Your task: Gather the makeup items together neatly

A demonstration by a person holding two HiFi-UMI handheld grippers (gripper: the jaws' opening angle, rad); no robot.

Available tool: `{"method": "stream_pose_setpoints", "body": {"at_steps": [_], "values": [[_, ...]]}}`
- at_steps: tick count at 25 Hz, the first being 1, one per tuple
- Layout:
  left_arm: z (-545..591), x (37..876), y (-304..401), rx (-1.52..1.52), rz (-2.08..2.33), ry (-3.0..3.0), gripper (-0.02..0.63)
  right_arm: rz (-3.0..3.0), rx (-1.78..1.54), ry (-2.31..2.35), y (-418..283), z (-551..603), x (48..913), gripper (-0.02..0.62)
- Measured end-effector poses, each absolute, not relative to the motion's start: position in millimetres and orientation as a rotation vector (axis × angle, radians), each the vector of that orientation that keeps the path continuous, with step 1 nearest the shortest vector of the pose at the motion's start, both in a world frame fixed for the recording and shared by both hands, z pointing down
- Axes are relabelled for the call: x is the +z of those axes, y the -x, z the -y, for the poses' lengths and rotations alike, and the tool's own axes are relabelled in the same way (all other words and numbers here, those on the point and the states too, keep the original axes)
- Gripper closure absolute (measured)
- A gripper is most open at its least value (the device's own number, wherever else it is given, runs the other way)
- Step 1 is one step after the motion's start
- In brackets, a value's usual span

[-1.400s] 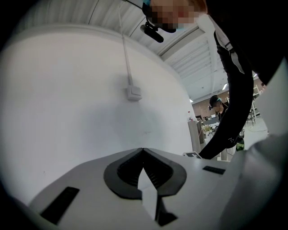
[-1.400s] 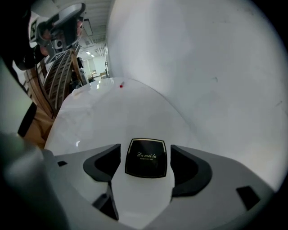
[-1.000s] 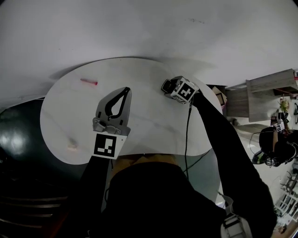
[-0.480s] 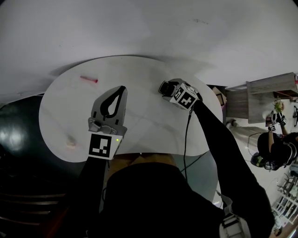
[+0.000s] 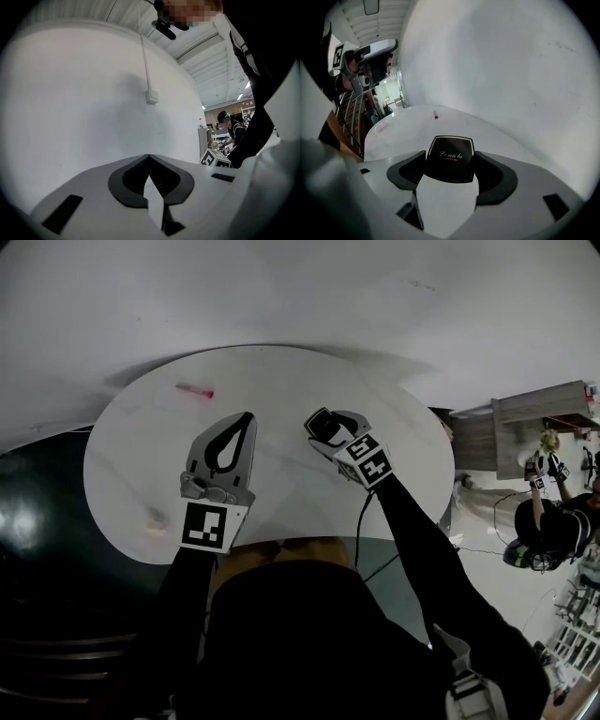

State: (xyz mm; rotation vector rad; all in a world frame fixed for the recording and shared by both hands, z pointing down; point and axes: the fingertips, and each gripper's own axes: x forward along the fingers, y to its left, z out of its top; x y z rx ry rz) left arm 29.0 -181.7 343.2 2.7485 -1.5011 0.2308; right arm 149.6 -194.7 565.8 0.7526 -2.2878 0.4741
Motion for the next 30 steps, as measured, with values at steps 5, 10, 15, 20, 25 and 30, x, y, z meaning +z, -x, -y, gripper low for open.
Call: {"method": "stream_pose_setpoints", "body": {"at_steps": [5, 10, 15, 20, 25, 30], "values": [[173, 344, 20, 0.246, 1.521, -2.755, 0.591, 2.262, 0.663, -0.981, -113, 182, 565, 0.261], [163, 346, 63, 0.232, 1.526, -2.75, 0.591, 2.211, 0.799, -1.117, -68, 164, 570, 0.261], [156, 355, 97, 0.226, 1.517, -2.724, 0.591, 2.145, 0.899, -1.212, -28, 146, 583, 0.261], [146, 362, 123, 0.233, 1.534, -2.697, 0.591, 2.036, 0.981, -1.282, -3, 135, 607, 0.261], [137, 372, 142, 0.245, 1.54, -2.657, 0.591, 1.958, 1.079, -1.342, 13, 129, 624, 0.261], [132, 380, 156, 0.244, 1.554, -2.626, 0.591, 1.912, 1.018, -1.328, 23, 126, 634, 0.261]]}}
